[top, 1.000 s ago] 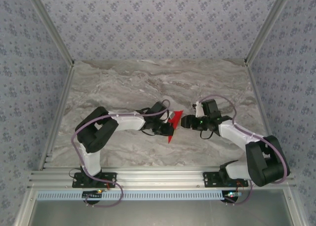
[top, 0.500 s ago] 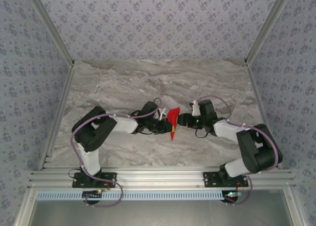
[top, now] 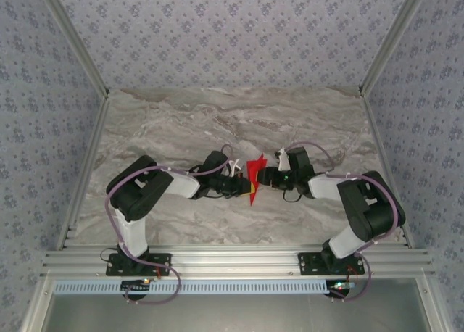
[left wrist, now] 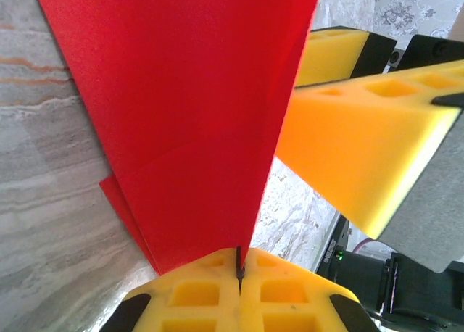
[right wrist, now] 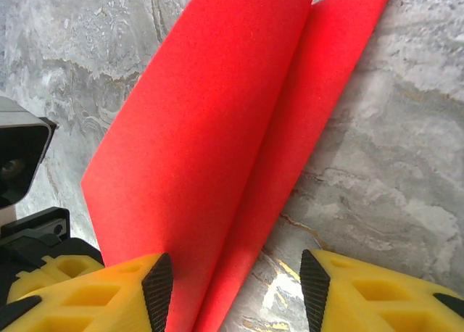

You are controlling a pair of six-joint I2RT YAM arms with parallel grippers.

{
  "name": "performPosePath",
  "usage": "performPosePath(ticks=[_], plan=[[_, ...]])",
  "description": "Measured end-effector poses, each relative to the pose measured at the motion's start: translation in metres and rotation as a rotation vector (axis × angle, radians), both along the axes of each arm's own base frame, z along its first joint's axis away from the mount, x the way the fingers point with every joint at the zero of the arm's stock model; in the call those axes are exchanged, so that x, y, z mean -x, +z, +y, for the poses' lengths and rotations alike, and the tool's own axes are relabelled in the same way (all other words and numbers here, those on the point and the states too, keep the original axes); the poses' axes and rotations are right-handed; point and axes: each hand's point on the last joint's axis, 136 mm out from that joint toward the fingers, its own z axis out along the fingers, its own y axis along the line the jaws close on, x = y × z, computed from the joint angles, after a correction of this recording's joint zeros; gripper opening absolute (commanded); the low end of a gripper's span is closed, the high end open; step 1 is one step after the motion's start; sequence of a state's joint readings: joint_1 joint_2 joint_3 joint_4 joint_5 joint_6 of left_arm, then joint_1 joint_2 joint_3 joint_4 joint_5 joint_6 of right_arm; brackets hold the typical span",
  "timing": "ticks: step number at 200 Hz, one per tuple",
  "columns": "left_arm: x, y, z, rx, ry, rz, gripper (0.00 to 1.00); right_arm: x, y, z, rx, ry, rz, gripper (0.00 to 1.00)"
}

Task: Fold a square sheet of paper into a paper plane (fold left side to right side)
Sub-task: Fold the wing for the fifth time at the center of the table.

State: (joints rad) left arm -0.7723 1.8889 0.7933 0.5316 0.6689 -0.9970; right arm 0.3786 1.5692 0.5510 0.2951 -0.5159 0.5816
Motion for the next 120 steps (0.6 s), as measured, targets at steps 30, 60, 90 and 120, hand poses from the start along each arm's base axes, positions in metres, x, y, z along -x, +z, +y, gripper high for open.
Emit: performPosePath(ticks=[30,60,90,120], plan=[[-0.001,-0.001,-0.001,0.008,0.003,-0.003,0.0,-0.002,0.0,0.003,-0.002,0.001,0.003,0.52],[-0.001,-0.009,-0.001,0.0,0.007,0.015,0.0,-0.003,-0.001,0.004,-0.003,0.0,0.008,0.51],[-0.001,-0.012,-0.001,-0.002,0.009,0.019,0.0,-0.008,-0.001,0.007,-0.002,-0.003,0.019,0.49],[-0.002,-0.013,-0.002,-0.001,0.009,0.018,0.03,-0.01,-0.004,0.007,0.01,-0.011,0.048,0.49]])
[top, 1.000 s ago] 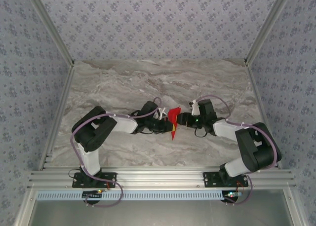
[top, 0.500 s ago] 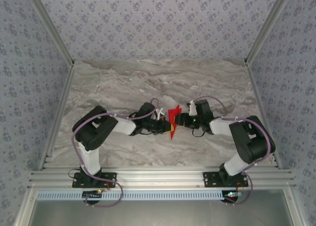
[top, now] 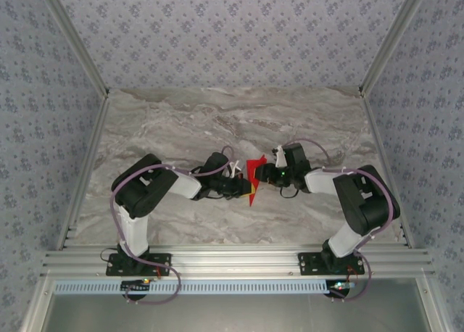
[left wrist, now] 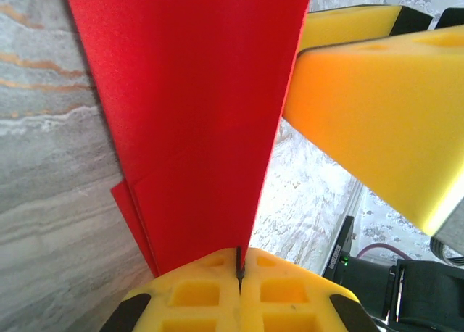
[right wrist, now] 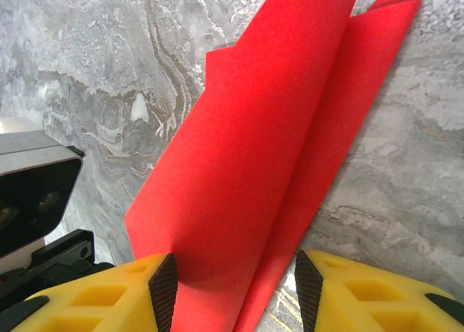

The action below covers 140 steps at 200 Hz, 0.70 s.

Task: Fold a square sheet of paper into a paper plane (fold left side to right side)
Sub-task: Fold the wing for the fifth time at the center of the table.

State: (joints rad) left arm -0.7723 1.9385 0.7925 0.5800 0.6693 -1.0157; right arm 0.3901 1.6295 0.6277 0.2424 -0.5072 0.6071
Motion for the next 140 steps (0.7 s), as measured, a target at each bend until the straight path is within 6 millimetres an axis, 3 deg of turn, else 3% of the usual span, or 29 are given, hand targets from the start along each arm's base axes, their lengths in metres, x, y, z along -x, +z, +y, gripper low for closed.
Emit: performPosePath(ticks=[98,140], plan=[[0.0006,-0.0018,0.0009,-0.007,-0.001,0.003,0.22,-0.0025,-0.0046,0.0003,0.034,-0.014,0.063,0.48],[-0.0036,0.008,0.0046,-0.002,0.007,-0.014,0.29,-0.0028,-0.0055,0.0005,0.036,-0.016,0.074,0.48]])
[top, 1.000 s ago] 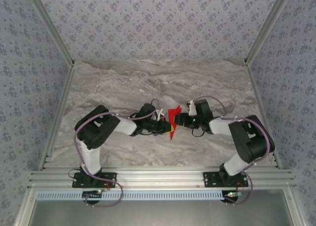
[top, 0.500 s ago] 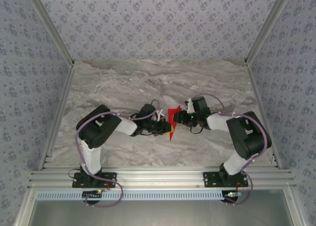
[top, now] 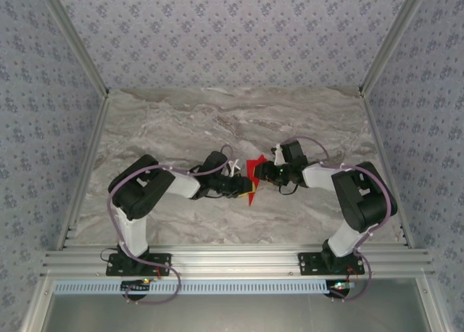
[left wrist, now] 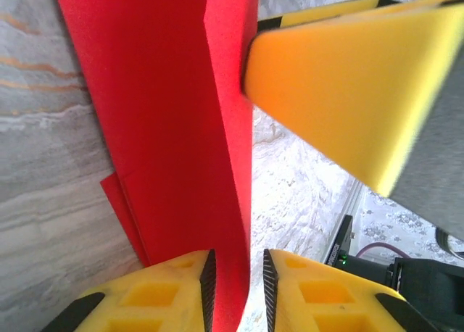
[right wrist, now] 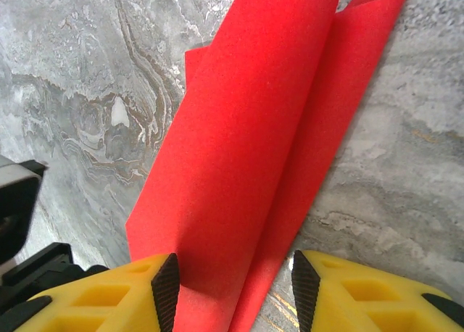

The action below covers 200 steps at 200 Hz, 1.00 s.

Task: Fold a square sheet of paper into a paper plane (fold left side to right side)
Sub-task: Fold the wing for the fifth time at the center of the table.

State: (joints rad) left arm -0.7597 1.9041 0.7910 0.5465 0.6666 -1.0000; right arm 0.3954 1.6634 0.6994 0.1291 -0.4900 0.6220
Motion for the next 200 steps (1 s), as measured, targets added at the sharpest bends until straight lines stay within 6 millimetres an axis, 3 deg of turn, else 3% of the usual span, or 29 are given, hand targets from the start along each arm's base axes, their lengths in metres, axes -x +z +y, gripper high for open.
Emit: performPosePath(ticks=[88,200], plan=[[-0.027,0.011,0.026,0.005,0.08,-0.021,0.37,0.0,0.0,0.0,0.002,0.0,0.005,0.48],[-0.053,0.011,0.018,0.025,0.108,-0.011,0.36,0.0,0.0,0.0,0.005,0.0,0.009,0.48]])
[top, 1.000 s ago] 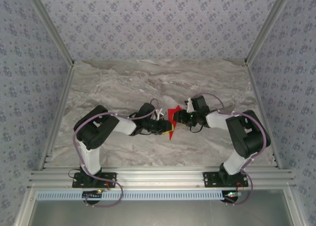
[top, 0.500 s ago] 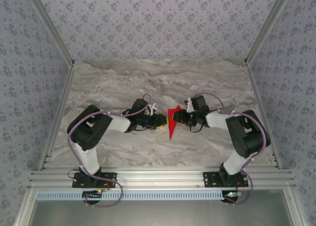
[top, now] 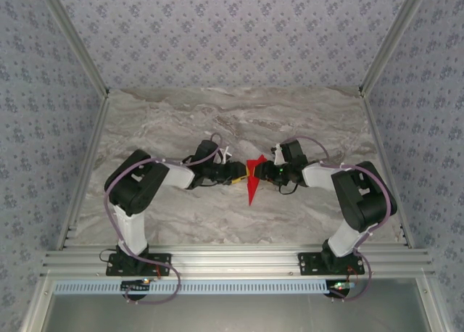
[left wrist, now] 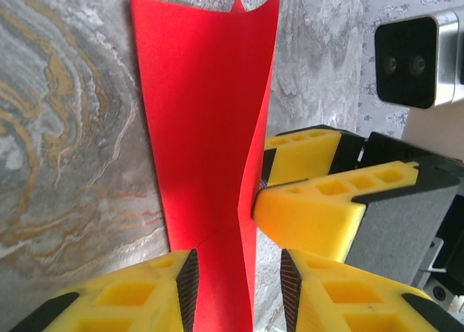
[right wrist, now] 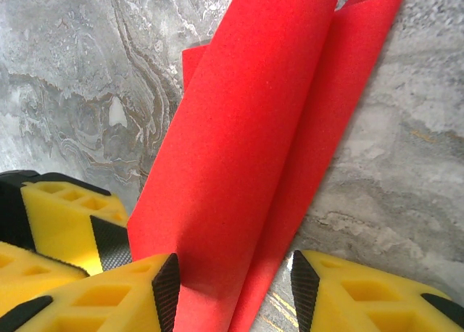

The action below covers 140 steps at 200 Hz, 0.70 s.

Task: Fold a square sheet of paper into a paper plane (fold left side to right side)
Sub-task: Fold the wing for the fifth time at the center of the table.

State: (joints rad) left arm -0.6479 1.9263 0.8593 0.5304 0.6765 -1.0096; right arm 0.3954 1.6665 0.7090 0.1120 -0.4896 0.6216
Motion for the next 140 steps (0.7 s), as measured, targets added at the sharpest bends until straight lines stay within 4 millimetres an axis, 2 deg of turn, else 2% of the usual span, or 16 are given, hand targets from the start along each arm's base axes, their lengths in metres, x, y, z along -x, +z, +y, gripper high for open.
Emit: performPosePath(ticks=[32,73,140], plan=[[-0.004,-0.003,-0.005,0.006,-0.007,0.01,0.35,0.0,0.0,0.0,0.0,0.0,0.0,0.48],[-0.008,-0.005,-0.009,0.01,-0.012,0.014,0.27,0.0,0.0,0.0,0.0,0.0,0.0,0.48],[-0.013,-0.007,-0.013,0.013,-0.021,0.007,0.0,0.0,0.001,0.0,-0.003,0.0,0.001,0.49]])
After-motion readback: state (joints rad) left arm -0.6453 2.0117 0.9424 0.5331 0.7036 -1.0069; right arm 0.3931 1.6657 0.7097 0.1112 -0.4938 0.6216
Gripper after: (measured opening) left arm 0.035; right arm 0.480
